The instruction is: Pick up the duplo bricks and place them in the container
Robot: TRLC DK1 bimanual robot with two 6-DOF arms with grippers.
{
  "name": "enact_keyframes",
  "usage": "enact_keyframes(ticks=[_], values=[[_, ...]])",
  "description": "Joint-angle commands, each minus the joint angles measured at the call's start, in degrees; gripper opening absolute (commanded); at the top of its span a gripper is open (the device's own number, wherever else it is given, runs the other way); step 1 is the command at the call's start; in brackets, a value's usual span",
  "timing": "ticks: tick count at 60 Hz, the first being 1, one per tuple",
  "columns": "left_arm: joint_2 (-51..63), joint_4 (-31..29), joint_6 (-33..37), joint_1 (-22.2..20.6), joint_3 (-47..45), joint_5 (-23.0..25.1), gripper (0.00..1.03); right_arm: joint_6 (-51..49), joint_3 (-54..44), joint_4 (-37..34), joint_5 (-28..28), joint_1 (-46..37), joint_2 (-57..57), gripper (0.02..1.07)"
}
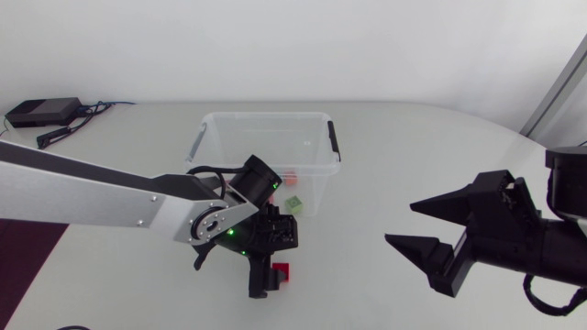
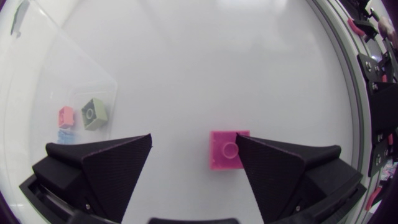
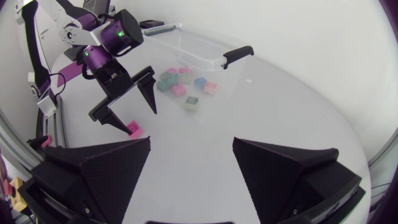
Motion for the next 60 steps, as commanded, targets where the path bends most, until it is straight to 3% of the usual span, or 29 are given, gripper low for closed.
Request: enact_keyframes(ticks=[1,18,43,56,60], values=[[-2.69,-0.41,0.7,0.16,1.64,-0.25,0.96,-1.32,-1.03,-1.01,-0.43,-0.42,-0.02,0.98],[-7.44,-3.31,-0.44,-1.6,-1.35,-0.25,0.96,-1.94,-0.85,-1.72,-0.34,-0.42,-0.2,0.98],[-2.43,-5.86,-0.09,-3.97,-1.35,-0.25,0.94,-2.38,-1.29,-1.98,-0.43,-0.69,-0.9,0.98],[0.29,-5.95,0.08,-3.88,-0.55,-0.25,0.91,-2.38,-1.29,-1.98,-0.6,-0.69,-0.9,0.98],[1.17,-5.95,0.17,-3.79,0.06,-0.25,0.83,-2.38,-1.29,-2.07,-0.69,-0.69,-0.9,0.98]])
